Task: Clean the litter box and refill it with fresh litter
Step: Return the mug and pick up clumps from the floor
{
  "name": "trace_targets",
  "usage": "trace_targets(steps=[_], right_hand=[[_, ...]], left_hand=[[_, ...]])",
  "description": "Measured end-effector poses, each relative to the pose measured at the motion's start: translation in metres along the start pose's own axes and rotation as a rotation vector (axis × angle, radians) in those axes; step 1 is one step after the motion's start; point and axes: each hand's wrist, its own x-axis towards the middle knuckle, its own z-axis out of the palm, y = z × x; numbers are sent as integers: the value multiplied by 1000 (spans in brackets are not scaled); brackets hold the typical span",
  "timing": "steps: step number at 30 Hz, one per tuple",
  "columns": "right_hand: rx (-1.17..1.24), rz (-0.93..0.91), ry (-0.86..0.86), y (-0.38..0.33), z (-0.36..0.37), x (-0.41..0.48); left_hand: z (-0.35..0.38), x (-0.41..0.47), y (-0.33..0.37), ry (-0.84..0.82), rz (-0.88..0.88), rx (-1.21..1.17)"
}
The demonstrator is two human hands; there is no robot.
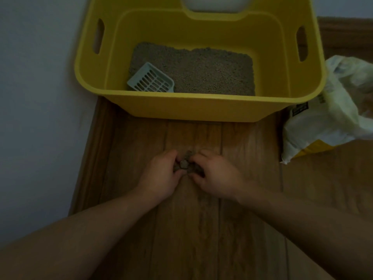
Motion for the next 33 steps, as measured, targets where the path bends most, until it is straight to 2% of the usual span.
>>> trace_targets(steps=[6, 16, 19, 23, 25, 33], right_hand=[[-28, -21, 0, -1, 1, -1], [-19, 79, -52, 12, -9, -11], [-23, 85, -61, 16, -10, -14], [-15, 95, -54, 20, -14, -17], [-4, 101, -40, 22, -17, -18], [69, 129, 37, 24, -30, -26]], left_hand=[[-5, 1, -3, -27, 155, 59], [-5, 10, -1, -49, 150, 31], [-8, 15, 6, -134, 93, -28], [-5, 26, 13, -226, 176, 80], [-1, 30, 14, -219, 200, 121], [2, 25, 18, -124, 230, 47]])
